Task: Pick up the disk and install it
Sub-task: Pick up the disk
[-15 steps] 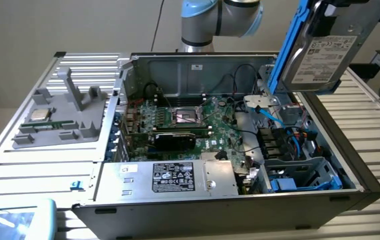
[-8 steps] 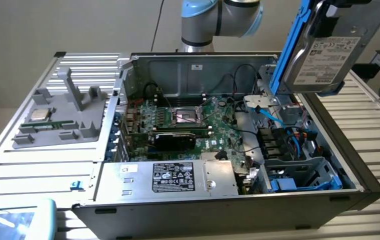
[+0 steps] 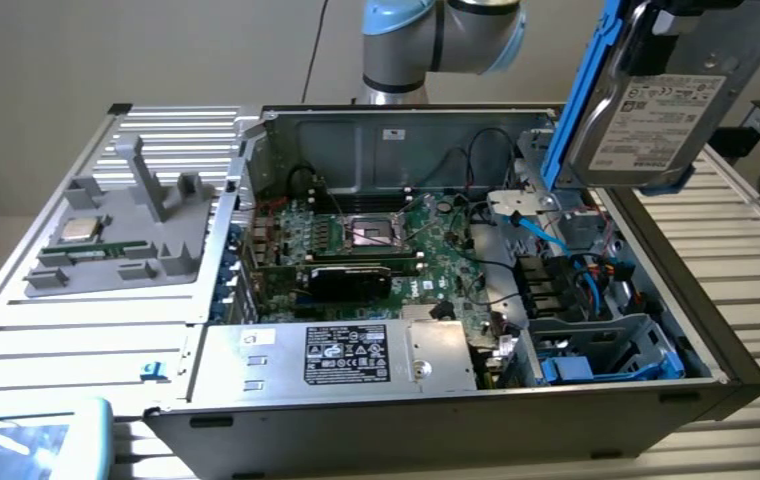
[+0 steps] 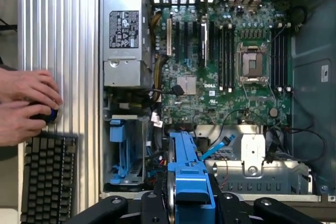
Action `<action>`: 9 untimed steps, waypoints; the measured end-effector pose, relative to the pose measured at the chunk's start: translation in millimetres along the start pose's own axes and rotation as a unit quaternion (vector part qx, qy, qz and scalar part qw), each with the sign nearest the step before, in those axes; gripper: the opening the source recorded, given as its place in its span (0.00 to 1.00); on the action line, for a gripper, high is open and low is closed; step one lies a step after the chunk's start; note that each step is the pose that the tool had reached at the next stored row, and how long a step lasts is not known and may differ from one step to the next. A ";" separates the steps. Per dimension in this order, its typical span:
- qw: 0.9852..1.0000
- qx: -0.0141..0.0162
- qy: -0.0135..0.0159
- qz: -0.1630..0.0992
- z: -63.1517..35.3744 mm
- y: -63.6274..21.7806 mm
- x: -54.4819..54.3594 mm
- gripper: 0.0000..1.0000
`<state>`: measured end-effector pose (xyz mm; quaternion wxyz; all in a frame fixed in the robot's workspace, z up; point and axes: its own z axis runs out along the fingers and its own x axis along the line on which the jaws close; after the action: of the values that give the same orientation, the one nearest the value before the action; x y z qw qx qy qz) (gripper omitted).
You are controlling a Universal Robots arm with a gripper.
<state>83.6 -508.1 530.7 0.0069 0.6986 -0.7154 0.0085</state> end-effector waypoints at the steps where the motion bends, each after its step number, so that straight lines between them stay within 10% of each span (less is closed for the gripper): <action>1: 1.000 0.001 0.000 0.001 0.0 0.0 0.0 0.37; 9: 1.000 0.001 0.000 0.001 0.0 0.0 0.0 0.37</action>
<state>83.6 -508.1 530.7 0.0066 0.6981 -0.7160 0.0089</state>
